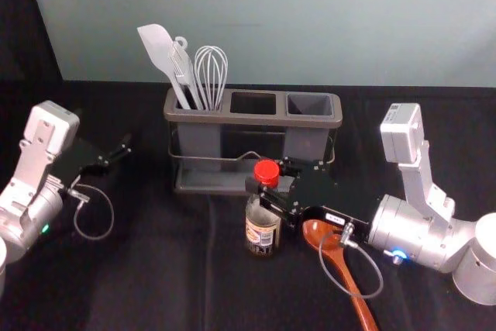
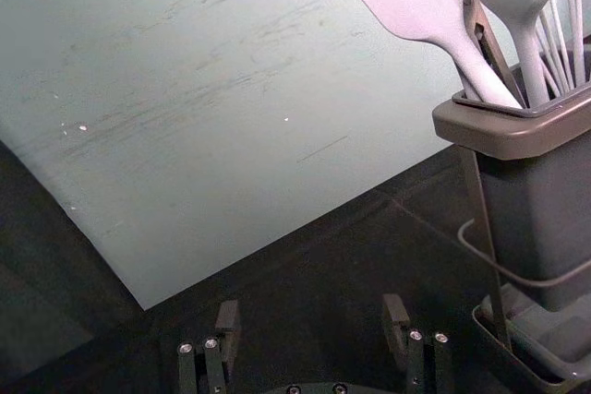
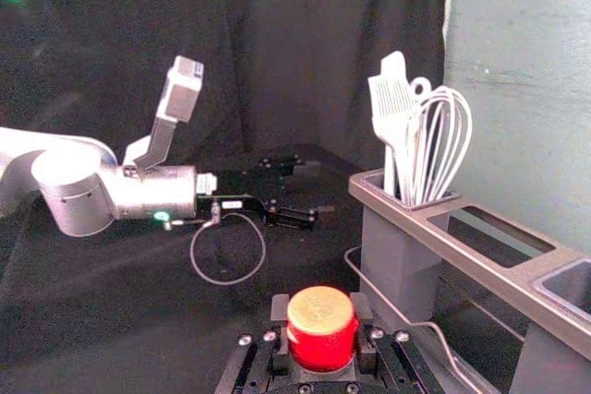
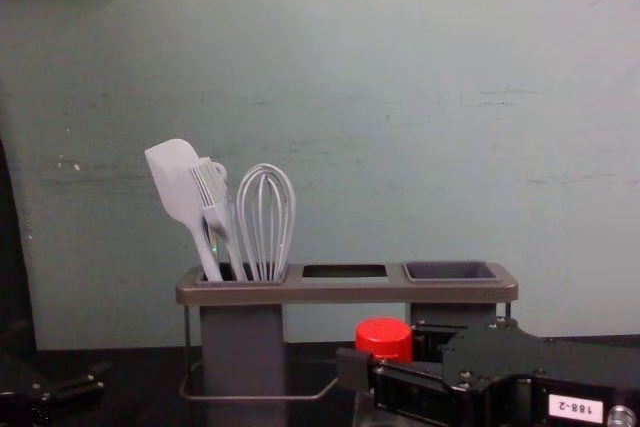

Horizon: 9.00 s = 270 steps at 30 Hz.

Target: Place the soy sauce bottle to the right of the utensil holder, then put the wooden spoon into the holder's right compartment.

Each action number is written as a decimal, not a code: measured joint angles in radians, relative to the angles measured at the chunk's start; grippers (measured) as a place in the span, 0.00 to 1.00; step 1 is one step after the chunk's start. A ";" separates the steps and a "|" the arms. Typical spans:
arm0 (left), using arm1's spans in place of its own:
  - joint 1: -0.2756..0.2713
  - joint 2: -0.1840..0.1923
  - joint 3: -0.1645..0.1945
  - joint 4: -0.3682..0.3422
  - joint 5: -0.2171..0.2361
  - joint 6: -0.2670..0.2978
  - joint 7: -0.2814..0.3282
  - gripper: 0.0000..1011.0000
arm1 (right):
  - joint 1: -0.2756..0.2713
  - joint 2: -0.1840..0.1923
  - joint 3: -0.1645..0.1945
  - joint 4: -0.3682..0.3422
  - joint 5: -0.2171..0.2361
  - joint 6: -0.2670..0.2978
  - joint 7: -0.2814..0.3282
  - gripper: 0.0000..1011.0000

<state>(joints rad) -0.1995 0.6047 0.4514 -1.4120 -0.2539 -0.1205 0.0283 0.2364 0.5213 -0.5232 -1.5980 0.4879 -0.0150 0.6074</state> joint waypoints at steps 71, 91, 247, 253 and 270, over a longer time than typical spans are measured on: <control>0.000 0.000 0.000 0.000 0.000 0.000 0.000 0.99 | -0.087 0.020 0.303 0.056 0.023 -0.033 -0.155 0.39; 0.000 0.000 0.000 0.000 0.000 0.000 0.000 0.99 | -0.029 -0.043 0.291 0.161 -0.015 -0.056 -0.158 0.39; 0.000 0.000 0.000 0.000 0.000 0.000 0.000 0.99 | -0.146 -0.153 0.176 -0.127 -0.050 0.731 -0.494 0.99; 0.000 0.000 0.000 0.000 0.000 0.000 0.000 0.99 | -0.150 -0.155 0.176 -0.142 -0.068 0.729 -0.485 0.99; 0.000 0.000 0.000 0.000 0.000 0.000 0.000 0.99 | -0.153 -0.140 0.158 -0.158 -0.123 0.711 -0.422 0.99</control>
<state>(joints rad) -0.1996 0.6047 0.4514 -1.4120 -0.2539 -0.1205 0.0283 0.0834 0.3808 -0.3654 -1.7558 0.3650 0.6964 0.1852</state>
